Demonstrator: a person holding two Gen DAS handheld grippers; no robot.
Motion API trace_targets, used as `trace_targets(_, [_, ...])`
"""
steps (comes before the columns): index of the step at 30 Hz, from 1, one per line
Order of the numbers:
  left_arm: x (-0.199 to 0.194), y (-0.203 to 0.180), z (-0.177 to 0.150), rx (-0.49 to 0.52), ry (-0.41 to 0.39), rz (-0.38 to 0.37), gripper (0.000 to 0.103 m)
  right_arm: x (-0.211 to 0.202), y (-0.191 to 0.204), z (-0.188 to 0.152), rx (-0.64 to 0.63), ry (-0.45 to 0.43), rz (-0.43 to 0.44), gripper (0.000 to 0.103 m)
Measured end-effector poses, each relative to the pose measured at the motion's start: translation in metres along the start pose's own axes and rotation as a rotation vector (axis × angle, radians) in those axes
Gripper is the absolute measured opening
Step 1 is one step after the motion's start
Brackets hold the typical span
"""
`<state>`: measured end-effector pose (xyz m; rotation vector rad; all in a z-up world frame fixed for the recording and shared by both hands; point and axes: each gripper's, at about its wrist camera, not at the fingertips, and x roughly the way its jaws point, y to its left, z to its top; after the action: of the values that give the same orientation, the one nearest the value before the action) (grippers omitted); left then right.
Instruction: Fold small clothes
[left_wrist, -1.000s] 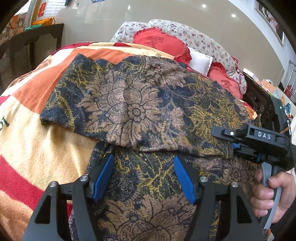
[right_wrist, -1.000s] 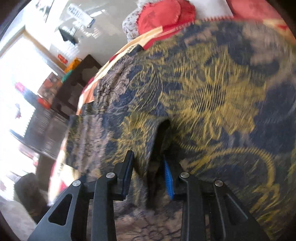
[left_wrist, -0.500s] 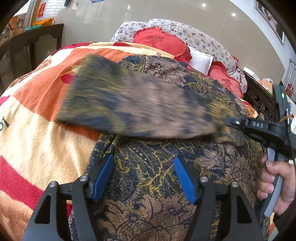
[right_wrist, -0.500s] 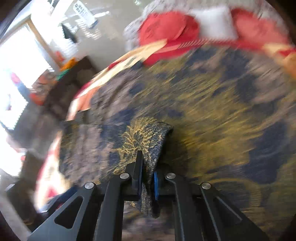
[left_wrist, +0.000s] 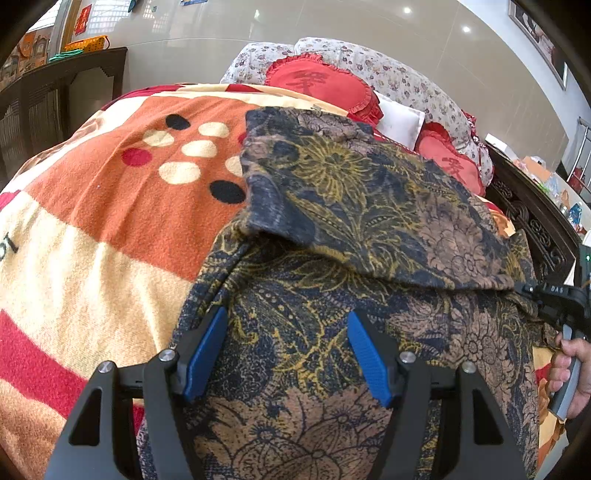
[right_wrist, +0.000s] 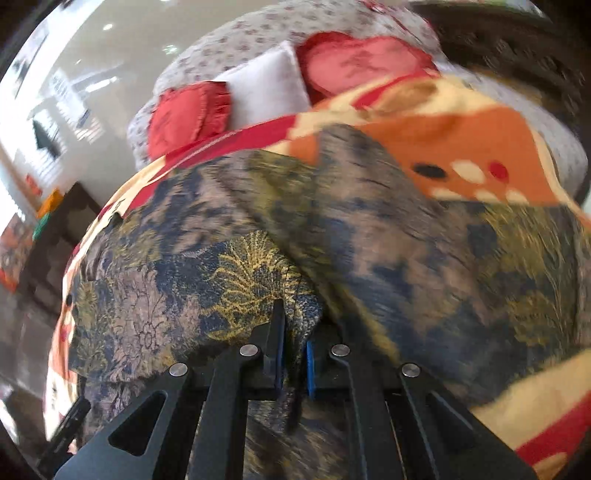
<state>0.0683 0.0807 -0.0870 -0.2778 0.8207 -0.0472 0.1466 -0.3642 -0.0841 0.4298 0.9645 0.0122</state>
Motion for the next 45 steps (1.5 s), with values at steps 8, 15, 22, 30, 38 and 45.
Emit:
trace_targets(8, [-0.001,0.002,0.001,0.007,0.008,-0.005,0.072,-0.003,0.002,-0.017,-0.013,0.078,-0.056,0.000])
trace_targets(15, [-0.033,0.010,0.038,-0.063,-0.137,-0.007,0.073,-0.064,0.024,-0.010,-0.171,-0.023,-0.096,0.005])
trace_targets(22, [0.046,-0.029,0.070,0.101,0.044,0.131,0.015,-0.025,0.085,-0.010,-0.321,-0.032,-0.042,0.010])
trace_targets(30, [0.057,-0.017,0.056,0.110,0.027,0.142,0.013,-0.003,0.066,-0.010,-0.219,0.041,-0.063,0.010])
trace_targets(38, [0.056,-0.011,0.056,0.098,0.022,0.128,0.013,0.048,0.067,0.025,-0.184,0.049,-0.094,0.025])
trace_targets(45, [0.056,-0.015,0.055,0.112,0.022,0.146,0.013,-0.051,0.047,0.009,-0.139,-0.147,-0.038,0.025])
